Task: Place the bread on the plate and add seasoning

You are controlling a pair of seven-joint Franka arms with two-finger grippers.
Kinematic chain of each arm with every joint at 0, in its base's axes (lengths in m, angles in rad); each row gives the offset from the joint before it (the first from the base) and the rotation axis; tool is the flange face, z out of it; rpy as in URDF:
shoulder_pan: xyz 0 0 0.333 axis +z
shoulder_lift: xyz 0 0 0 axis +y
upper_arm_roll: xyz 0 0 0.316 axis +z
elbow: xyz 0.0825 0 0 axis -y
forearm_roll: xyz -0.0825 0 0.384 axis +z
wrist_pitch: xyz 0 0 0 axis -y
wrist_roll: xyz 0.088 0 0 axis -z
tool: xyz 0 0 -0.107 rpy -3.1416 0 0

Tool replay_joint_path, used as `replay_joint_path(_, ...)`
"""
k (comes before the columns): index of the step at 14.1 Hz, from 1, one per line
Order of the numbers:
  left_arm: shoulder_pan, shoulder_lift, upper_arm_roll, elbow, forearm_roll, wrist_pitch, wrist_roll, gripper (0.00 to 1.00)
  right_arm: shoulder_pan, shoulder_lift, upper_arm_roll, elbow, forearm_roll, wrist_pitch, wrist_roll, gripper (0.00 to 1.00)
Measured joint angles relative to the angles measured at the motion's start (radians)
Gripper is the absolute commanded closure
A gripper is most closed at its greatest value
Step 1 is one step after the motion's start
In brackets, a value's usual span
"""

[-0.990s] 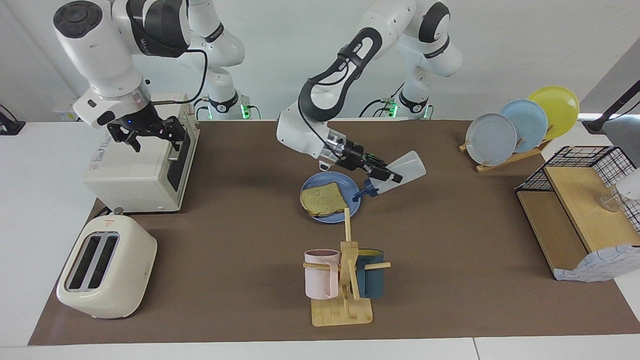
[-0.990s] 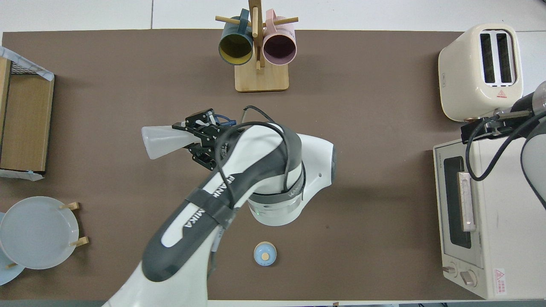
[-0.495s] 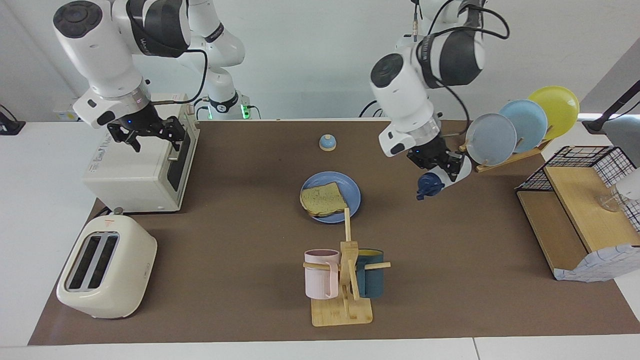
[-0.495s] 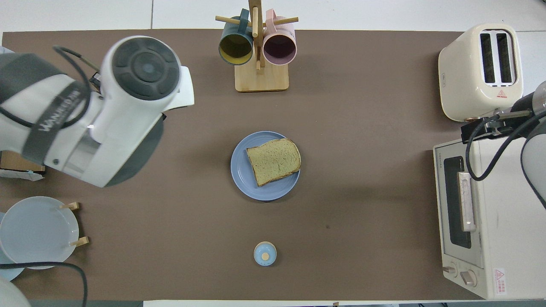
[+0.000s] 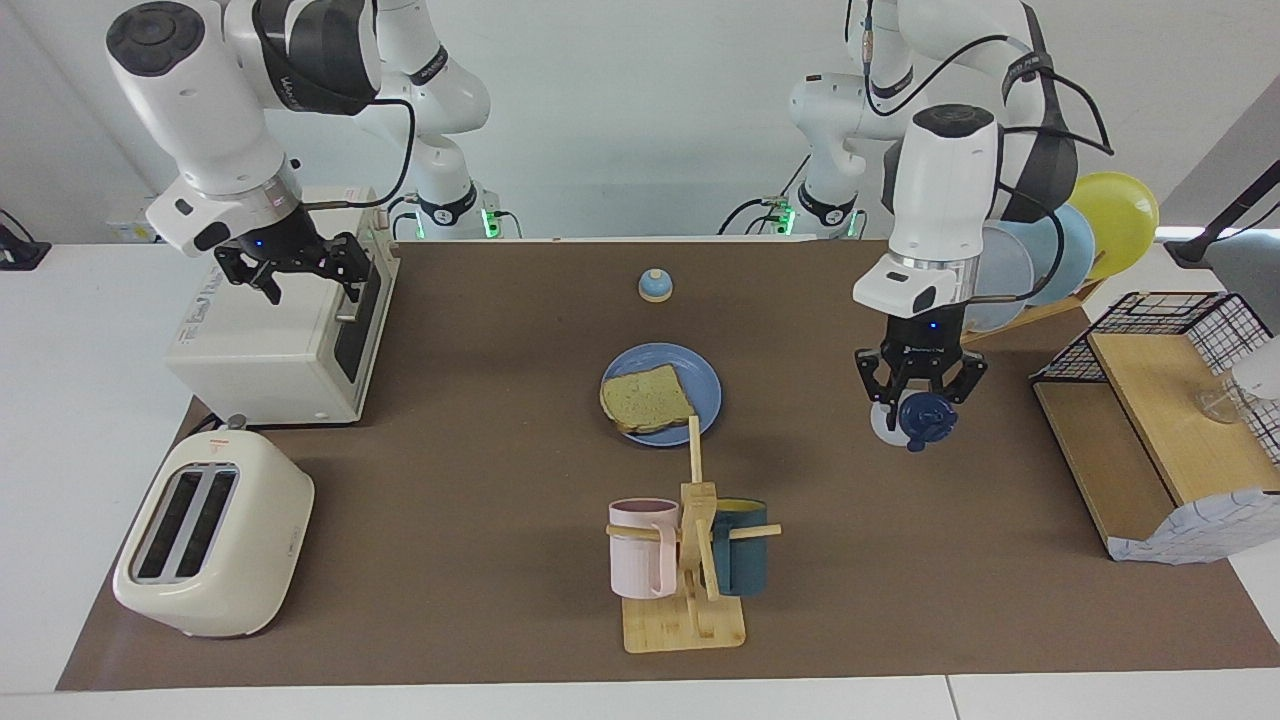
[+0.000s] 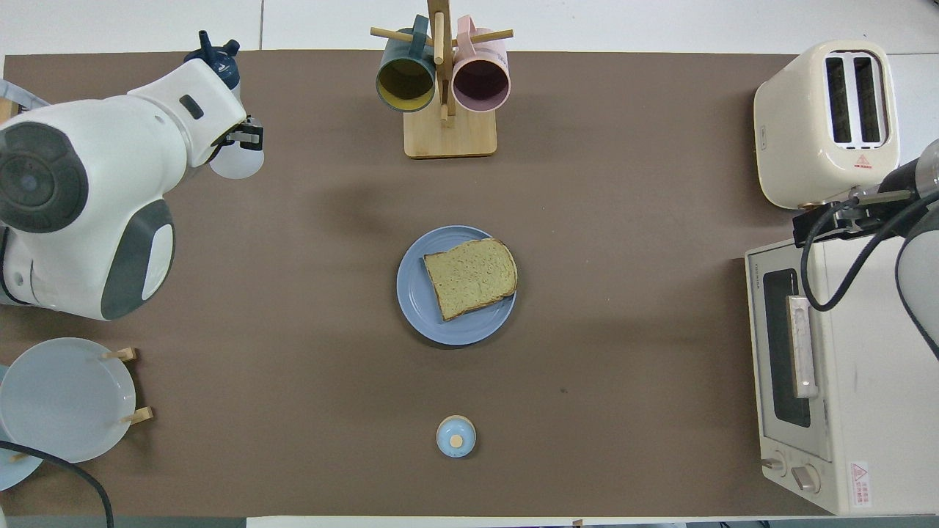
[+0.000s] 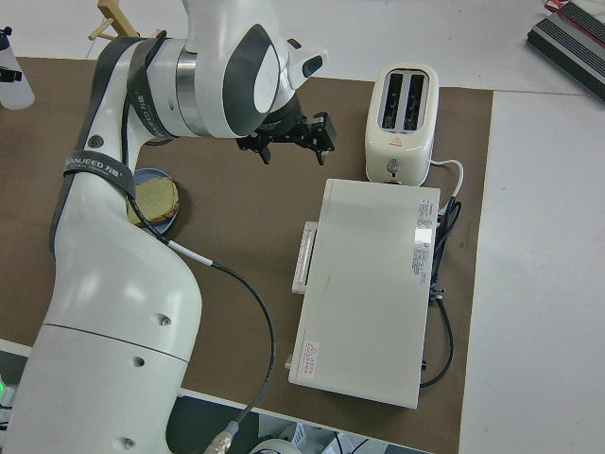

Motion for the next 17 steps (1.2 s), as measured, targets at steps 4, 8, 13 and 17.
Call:
replay_joint_path(4, 0.019, 0.024, -0.002, -0.192, -0.008, 0.411, -0.082, 1.0, 0.0, 0.0, 0.0, 0.0, 0.0, 0.0, 0.0, 0.0)
replay_joint_path(8, 0.023, 0.112, -0.002, -0.231, -0.009, 0.644, -0.11, 1.0, 0.0, 0.0, 0.0, 0.0, 0.0, 0.0, 0.0, 0.0)
replay_joint_path(13, 0.028, 0.265, 0.001, -0.234, -0.008, 0.846, -0.105, 1.0, 0.0, 0.0, 0.0, 0.0, 0.0, 0.0, 0.0, 0.0)
replay_joint_path(17, 0.027, 0.33, 0.027, -0.162, 0.009, 0.85, -0.092, 1.0, 0.0, 0.0, 0.0, 0.0, 0.0, 0.0, 0.0, 0.0)
